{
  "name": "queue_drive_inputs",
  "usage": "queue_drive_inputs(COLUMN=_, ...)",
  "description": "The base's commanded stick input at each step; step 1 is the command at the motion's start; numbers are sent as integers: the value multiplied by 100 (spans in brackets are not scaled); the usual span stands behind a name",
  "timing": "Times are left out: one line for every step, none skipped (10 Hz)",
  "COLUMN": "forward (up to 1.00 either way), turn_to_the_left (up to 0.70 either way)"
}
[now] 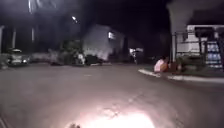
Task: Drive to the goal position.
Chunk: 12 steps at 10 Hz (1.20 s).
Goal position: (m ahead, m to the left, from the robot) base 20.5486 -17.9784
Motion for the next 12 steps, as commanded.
queue_drive_inputs(forward=100, turn_to_the_left=0)
queue_drive_inputs(forward=100, turn_to_the_left=0)
queue_drive_inputs(forward=100, turn_to_the_left=0)
queue_drive_inputs(forward=100, turn_to_the_left=0)
queue_drive_inputs(forward=100, turn_to_the_left=0)
queue_drive_inputs(forward=100, turn_to_the_left=0)
queue_drive_inputs(forward=100, turn_to_the_left=0)
queue_drive_inputs(forward=100, turn_to_the_left=0)
queue_drive_inputs(forward=100, turn_to_the_left=0)
queue_drive_inputs(forward=100, turn_to_the_left=0)
queue_drive_inputs(forward=100, turn_to_the_left=0)
queue_drive_inputs(forward=100, turn_to_the_left=0)
